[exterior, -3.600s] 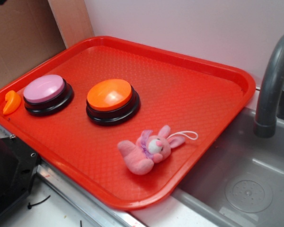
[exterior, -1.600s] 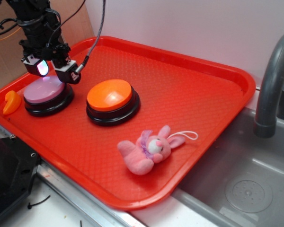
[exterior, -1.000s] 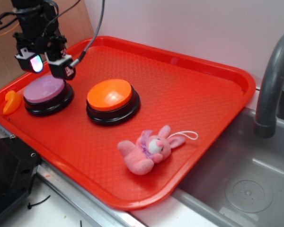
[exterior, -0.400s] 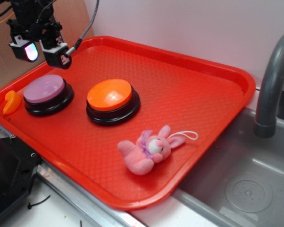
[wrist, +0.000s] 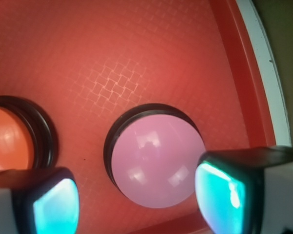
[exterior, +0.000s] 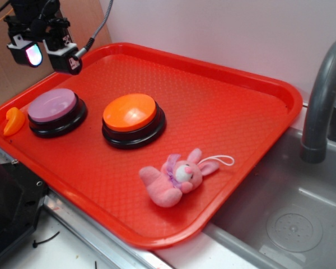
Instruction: Push the pink button.
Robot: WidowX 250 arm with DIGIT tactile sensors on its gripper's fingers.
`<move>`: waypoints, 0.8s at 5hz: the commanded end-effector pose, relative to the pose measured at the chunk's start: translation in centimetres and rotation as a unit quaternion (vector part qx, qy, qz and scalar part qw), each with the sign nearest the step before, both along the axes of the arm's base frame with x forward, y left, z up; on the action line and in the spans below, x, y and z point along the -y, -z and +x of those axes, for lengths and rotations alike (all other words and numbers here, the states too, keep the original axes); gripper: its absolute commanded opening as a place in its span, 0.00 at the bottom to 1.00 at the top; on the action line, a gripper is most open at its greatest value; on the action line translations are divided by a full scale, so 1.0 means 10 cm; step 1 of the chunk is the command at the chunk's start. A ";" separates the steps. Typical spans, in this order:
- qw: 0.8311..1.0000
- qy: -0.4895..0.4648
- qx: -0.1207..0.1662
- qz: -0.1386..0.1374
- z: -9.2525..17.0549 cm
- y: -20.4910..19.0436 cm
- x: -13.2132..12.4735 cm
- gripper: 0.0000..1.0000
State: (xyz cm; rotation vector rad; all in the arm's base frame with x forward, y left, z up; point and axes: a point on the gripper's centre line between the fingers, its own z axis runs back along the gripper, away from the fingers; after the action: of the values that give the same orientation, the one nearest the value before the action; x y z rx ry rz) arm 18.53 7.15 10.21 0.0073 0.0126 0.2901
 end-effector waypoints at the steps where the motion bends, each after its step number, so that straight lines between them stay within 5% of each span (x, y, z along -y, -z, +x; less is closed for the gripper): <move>1: 0.999 0.011 0.034 0.018 0.08 -0.25 0.00 1.00; 2: 1.000 0.005 0.021 0.021 0.07 -0.27 0.02 1.00; 4: 0.999 0.002 0.041 0.028 0.05 -0.44 0.06 1.00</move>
State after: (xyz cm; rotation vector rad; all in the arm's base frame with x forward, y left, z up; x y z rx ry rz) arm 18.53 6.38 13.32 0.0417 -0.0203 0.2952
